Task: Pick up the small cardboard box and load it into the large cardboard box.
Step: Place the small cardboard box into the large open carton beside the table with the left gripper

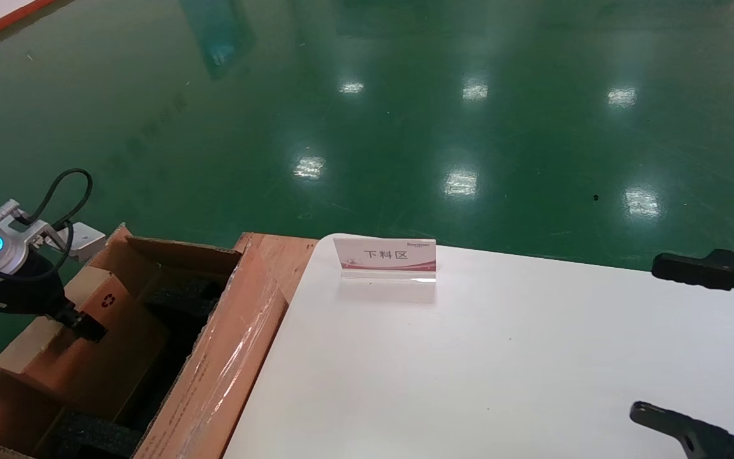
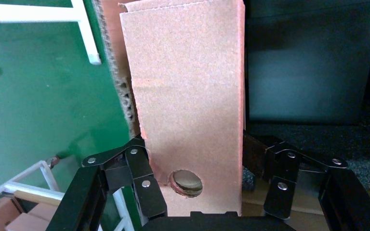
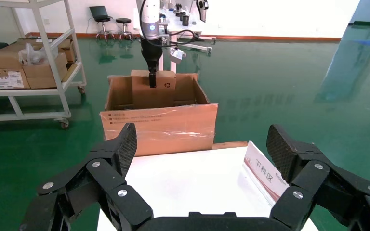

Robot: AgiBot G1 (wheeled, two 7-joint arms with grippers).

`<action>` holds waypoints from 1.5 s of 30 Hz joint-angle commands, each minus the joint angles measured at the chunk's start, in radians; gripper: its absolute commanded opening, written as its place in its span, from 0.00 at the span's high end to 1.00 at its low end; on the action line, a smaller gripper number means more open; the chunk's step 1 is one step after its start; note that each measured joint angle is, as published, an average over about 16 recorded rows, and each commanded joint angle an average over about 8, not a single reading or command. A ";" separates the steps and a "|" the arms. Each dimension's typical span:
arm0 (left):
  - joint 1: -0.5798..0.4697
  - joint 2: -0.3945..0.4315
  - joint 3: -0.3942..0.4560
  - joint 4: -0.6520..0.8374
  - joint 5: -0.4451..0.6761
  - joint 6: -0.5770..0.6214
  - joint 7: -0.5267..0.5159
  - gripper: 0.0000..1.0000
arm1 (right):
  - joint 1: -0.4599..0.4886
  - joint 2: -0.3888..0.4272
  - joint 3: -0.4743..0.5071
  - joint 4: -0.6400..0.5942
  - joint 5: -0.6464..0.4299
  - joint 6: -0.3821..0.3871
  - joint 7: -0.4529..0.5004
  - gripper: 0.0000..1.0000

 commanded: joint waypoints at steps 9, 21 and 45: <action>0.062 0.029 0.002 0.062 -0.019 0.011 -0.001 0.30 | 0.000 0.000 0.000 0.000 0.000 0.000 0.000 0.00; 0.062 0.029 0.004 0.063 -0.020 0.016 0.000 0.00 | 0.000 0.000 0.000 0.000 0.000 0.000 0.000 0.00; 0.002 -0.004 -0.027 -0.003 -0.030 -0.021 0.062 0.00 | 0.000 0.000 -0.001 -0.001 0.001 0.000 -0.001 0.00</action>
